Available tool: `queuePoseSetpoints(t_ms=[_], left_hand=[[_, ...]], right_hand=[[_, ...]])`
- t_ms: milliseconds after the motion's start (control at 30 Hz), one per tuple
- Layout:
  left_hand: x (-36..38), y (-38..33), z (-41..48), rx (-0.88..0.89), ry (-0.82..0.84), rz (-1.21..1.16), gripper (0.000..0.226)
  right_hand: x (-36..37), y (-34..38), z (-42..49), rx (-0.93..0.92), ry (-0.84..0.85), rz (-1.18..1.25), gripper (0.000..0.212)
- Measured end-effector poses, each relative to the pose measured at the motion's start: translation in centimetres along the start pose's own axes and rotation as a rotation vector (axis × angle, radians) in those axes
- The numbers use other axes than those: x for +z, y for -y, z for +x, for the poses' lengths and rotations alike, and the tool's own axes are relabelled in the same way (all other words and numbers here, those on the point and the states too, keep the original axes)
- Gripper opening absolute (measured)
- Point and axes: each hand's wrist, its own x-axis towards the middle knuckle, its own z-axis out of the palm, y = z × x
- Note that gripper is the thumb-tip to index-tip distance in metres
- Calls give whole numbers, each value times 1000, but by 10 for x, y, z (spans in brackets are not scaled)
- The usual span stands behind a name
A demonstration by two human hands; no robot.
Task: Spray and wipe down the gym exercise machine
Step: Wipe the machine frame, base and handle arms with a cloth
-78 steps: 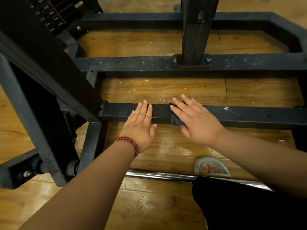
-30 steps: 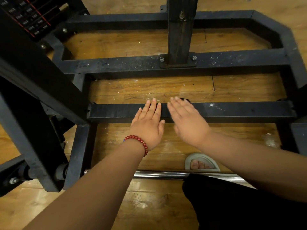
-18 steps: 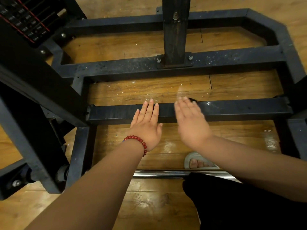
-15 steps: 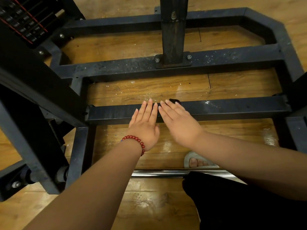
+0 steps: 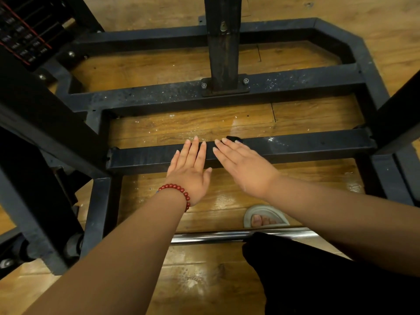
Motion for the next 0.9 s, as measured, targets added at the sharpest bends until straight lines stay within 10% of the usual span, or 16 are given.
queuePoseSetpoints(t_ms=[233,467,700,900], left_hand=[[-2,-2,0,-10,0,14,61],[-4,-15,-3,-56,-113,0,59],[-18,-33,2,48,-150,51,61],[-11,-42,17,98,-59,26,60]], right_hand=[[-1,-20,-35,355,5,-8,74],[3,-19,-11,8,-1,30,85],[-2,-39,-48,409,-11,15,71],[-2,-38,-29,86,11,42,76]])
